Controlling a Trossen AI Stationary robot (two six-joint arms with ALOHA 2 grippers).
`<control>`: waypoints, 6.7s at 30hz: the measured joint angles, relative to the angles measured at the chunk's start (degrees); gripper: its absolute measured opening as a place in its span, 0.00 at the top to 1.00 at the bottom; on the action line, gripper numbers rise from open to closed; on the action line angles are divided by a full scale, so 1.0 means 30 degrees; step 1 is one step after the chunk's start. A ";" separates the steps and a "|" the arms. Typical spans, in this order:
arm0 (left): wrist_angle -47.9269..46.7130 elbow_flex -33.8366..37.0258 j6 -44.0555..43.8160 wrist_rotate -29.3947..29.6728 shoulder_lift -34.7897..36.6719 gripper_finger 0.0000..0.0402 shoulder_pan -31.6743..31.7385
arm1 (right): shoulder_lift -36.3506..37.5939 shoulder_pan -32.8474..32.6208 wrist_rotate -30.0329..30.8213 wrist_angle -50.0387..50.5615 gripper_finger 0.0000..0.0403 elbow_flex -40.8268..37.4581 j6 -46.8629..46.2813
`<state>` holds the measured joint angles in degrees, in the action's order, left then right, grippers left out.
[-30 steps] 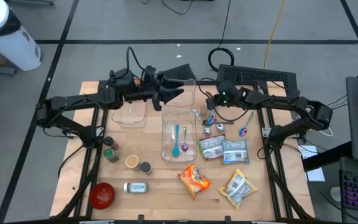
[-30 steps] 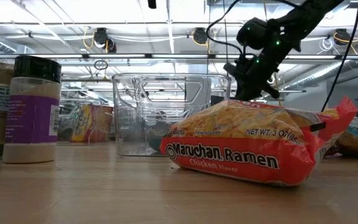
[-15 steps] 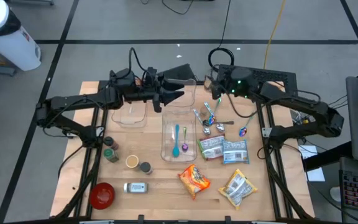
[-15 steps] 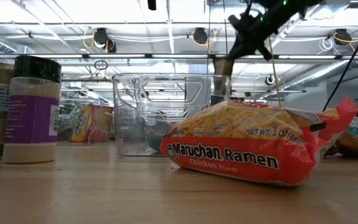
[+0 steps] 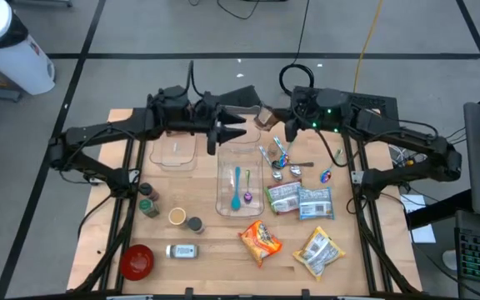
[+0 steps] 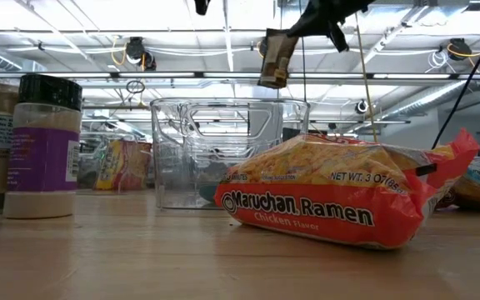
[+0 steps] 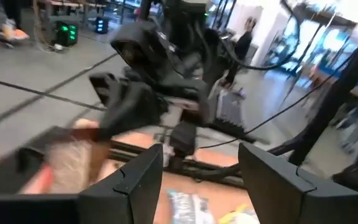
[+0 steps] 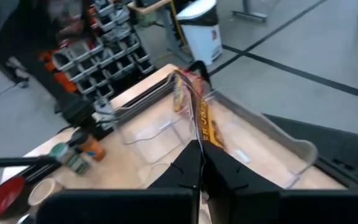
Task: Pick & Place Food Item
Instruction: Put the brown seasoning pack into the top right transparent bin
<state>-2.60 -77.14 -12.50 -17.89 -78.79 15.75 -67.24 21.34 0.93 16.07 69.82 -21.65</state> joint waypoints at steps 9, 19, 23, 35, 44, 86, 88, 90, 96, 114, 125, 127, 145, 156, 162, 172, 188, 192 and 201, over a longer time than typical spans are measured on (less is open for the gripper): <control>-0.9255 -0.8108 0.4912 -0.0016 -0.3620 0.46 -0.0134 | -0.1379 -0.1656 -0.1260 -0.1008 1.00 0.0014 -0.0189; -1.6495 -1.4138 0.8168 -0.0013 -0.7428 0.46 -0.0257 | -0.1924 -0.2683 -0.1421 -0.1628 1.00 0.0007 -0.0108; -1.7330 -1.4391 0.8546 -0.0009 -0.8040 0.46 -0.0286 | -0.1924 -0.2782 -0.1661 -0.1684 1.00 0.0007 -0.0058; -1.8259 -1.4355 0.8841 0.1183 -0.8588 0.46 -0.0375 | -0.1924 -0.2776 -0.1979 -0.2165 1.00 0.0007 -0.0058; -1.8408 -1.4340 0.8783 0.1994 -0.8588 0.61 -0.0371 | -0.1916 -0.2775 -0.2368 -0.2583 1.00 0.0007 -0.0053; -2.0241 -1.4304 0.9027 0.2028 -0.8595 1.00 -0.0376 | -0.1902 -0.2766 -0.2849 -0.3887 0.77 -0.0007 -0.0407; -2.0621 -1.4304 0.8941 0.2346 -0.8592 1.00 -0.0285 | -0.1881 -0.2731 -0.2849 -0.3860 0.73 -0.0007 -0.0342; -2.0995 -1.4326 0.8952 0.2517 -0.8507 1.00 -0.0058 | -0.1823 -0.2631 -0.2854 -0.3871 0.69 -0.0007 -0.0200; -2.1587 -1.4377 0.8635 0.2624 -0.7724 1.00 0.0899 | -0.1633 -0.2099 -0.2841 -0.3883 0.61 -0.0007 -0.0343; -2.2408 -1.4354 0.7635 0.2305 -0.6715 1.00 0.6274 | -0.1137 -0.0693 -0.2768 -0.3641 0.60 -0.0007 -0.0434; -2.1399 -1.1991 0.4806 0.2585 -0.6701 1.00 0.9463 | -0.1137 -0.0669 -0.2353 -0.2389 0.60 -0.0007 -0.0393; -2.1214 -1.1393 0.4175 0.2629 -0.6701 1.00 0.9714 | -0.1137 -0.0676 -0.1754 -0.1997 0.60 -0.0014 -0.0331; -1.8146 -0.7568 -0.2149 0.6404 -0.6643 1.00 0.8664 | -0.1151 -0.0676 -0.0248 -0.1687 0.61 -0.1270 -0.0044; -1.6250 -0.6371 -0.4076 0.7213 -0.6628 1.00 0.7961 | -0.1159 -0.0804 -0.0248 -0.1710 0.62 -0.3068 -0.1122; -1.4289 -0.5069 -0.4245 0.7990 -0.5856 1.00 0.7196 | -0.1111 -0.0917 -0.0306 -0.2339 0.61 -0.3746 -0.1557; -0.9783 0.0529 -0.7061 0.8109 -0.1772 1.00 0.6710 | -0.1097 -0.0891 -0.0233 -0.2986 0.61 -0.3905 -0.1486; -0.5578 0.4616 -1.1295 1.1921 -0.0909 1.00 0.6098 | -0.1093 -0.0844 -0.0233 -0.3845 0.62 -0.3912 -0.1195; -0.5644 0.4792 -1.1049 1.2070 -0.0920 1.00 0.6384 | -0.1093 -0.0844 -0.0233 -0.3845 0.62 -0.3912 -0.1202; -0.5811 0.4822 -1.0924 1.1694 -0.2116 1.00 0.6512 | -0.1093 -0.0844 -0.0233 -0.3845 0.62 -0.3912 -0.1413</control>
<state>-20.03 -62.67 -45.27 17.20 -85.14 35.28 -70.52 18.81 0.23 4.54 58.08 -25.89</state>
